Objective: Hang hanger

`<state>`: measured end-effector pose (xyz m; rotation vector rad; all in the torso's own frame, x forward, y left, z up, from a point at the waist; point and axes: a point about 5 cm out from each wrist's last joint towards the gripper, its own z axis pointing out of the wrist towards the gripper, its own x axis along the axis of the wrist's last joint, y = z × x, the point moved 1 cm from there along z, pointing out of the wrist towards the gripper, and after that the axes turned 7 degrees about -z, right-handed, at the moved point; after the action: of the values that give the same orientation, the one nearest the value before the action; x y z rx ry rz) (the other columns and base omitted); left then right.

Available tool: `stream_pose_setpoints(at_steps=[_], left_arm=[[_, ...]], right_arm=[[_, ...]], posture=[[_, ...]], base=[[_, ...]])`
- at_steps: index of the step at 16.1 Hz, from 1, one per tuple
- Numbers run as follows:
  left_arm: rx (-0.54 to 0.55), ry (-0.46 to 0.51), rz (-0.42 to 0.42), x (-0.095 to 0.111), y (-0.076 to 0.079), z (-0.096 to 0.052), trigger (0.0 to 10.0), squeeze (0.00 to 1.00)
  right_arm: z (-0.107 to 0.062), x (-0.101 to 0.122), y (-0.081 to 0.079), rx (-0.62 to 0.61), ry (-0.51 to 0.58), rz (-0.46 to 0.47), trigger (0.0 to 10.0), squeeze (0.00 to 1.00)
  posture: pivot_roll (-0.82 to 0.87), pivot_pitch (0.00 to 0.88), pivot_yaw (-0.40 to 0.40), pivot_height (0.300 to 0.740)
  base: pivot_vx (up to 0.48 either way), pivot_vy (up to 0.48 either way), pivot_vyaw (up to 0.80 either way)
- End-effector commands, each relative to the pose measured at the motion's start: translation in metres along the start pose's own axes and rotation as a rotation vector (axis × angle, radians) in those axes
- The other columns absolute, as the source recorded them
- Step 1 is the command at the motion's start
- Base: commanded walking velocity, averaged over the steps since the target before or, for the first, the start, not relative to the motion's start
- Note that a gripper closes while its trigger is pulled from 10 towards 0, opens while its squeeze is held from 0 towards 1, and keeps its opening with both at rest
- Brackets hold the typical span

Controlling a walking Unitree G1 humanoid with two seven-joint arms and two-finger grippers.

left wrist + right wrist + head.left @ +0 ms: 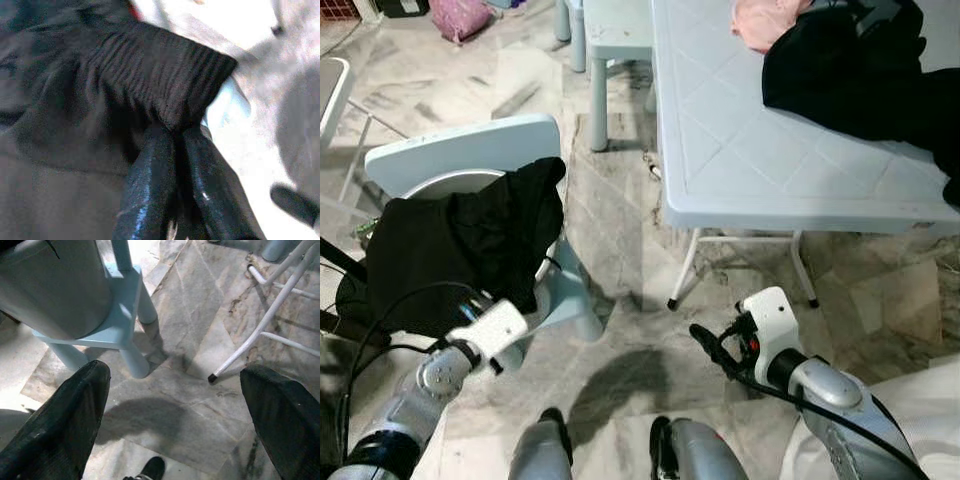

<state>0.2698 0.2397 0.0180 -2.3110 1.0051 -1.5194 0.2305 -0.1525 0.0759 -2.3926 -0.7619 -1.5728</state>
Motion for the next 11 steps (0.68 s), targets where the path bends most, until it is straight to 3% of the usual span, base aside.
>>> stream_pose_setpoints(at_steps=[1,5,6,7,9,10,11], left_arm=[[0.065,-0.014,-0.073,-0.005,-0.006,-0.002,0.0,0.00],[0.231,0.026,-0.213,-0.002,-0.024,-0.003,0.0,0.00],[0.245,0.006,-0.268,-0.005,-0.025,-0.003,0.0,0.00],[0.209,-0.025,-0.271,-0.009,-0.020,-0.002,0.0,0.00],[0.072,-0.067,-0.182,-0.012,-0.001,0.000,2.9,0.00],[0.039,-0.081,-0.193,-0.012,0.005,0.002,10.0,0.00],[0.043,-0.077,-0.197,-0.010,0.006,0.003,10.0,1.00]], right_arm=[[0.000,-0.001,0.004,-0.019,0.000,-0.008,10.0,0.00],[0.004,0.003,0.013,-0.065,0.023,-0.034,10.0,0.00],[0.005,0.003,0.014,-0.072,0.024,-0.039,10.0,0.00],[0.006,0.003,0.015,-0.076,0.024,-0.042,10.0,0.00],[0.007,0.003,0.015,-0.078,0.025,-0.045,10.0,0.00],[0.007,0.003,0.015,-0.079,0.025,-0.047,10.0,0.00],[0.007,0.003,0.015,-0.081,0.025,-0.049,10.0,0.00]], posture=[[-0.04,0.209,-0.072,0.740],[-0.03,0.202,-0.080,0.740],[-0.03,0.201,-0.081,0.740],[-0.03,0.201,-0.081,0.740],[-0.03,0.199,-0.081,0.740],[-0.04,0.200,-0.080,0.740],[-0.04,0.199,-0.080,0.740]], base=[[0.000,0.000,0.00],[0.000,0.000,0.00],[0.000,0.000,0.00],[0.000,0.000,0.00],[0.000,0.000,0.00],[0.000,0.000,0.00],[0.000,0.000,0.00]])
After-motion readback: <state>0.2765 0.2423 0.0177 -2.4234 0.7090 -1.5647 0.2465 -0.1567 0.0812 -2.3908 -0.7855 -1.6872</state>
